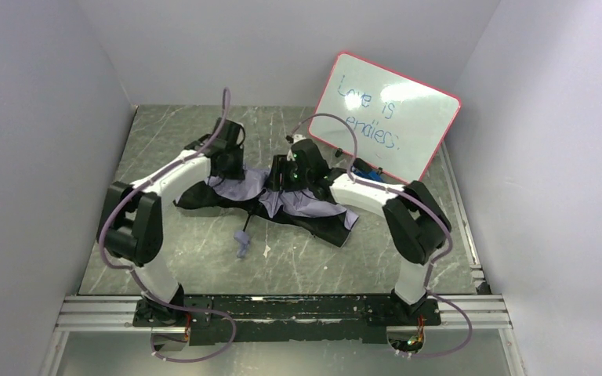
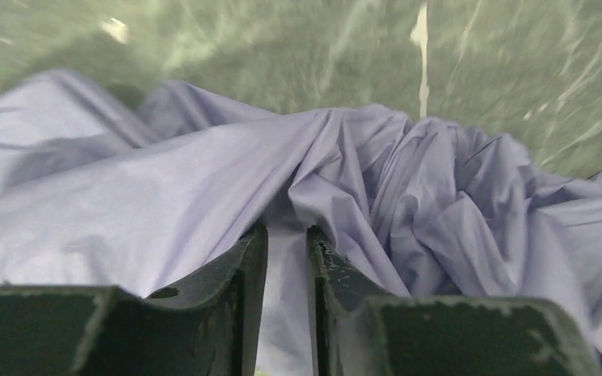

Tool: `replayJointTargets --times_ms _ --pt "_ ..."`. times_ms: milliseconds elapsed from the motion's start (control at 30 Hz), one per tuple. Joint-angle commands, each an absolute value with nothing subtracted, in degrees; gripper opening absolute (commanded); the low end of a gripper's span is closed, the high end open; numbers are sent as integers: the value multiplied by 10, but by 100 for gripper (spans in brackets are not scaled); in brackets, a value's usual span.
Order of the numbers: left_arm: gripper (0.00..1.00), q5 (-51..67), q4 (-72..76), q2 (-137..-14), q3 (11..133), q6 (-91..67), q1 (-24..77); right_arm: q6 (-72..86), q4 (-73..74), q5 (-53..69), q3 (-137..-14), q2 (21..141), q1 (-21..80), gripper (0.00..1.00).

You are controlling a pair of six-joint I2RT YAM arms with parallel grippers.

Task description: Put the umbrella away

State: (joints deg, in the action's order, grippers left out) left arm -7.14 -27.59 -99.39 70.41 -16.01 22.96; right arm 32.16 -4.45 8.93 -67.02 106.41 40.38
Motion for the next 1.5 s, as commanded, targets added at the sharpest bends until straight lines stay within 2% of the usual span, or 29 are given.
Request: replayJointTargets --times_ms 0,100,233,433,533,667,833,933,1133,1300,1467 --pt "33 -68 -292 -908 760 -139 181 270 11 59 -684 984 399 58" --pt "38 -76 -275 -849 755 -126 135 250 41 31 -673 934 384 60" --pt "44 -119 -261 -829 762 -111 82 228 94 -17 -666 888 351 60" --pt "38 -196 -310 -937 824 -112 27 203 194 -109 -677 890 284 58" --pt "30 -221 -327 -999 852 -102 19 199 232 -151 -678 917 254 53" --pt "13 -240 -341 -1062 877 -91 16 209 247 -150 -663 937 231 43" --pt "5 -261 -335 -1108 875 -71 13 219 234 -158 -629 960 229 31" --pt "5 -276 -337 -1135 881 -66 11 227 220 -175 -614 984 222 28" --pt "5 -298 -345 -1176 896 -65 10 233 202 -181 -606 1030 211 11" --pt "5 -323 -372 -1209 903 -72 9 240 212 -136 -606 1038 206 6" --pt "5 -253 -384 -1171 843 -97 13 250 226 -73 -571 996 210 2"
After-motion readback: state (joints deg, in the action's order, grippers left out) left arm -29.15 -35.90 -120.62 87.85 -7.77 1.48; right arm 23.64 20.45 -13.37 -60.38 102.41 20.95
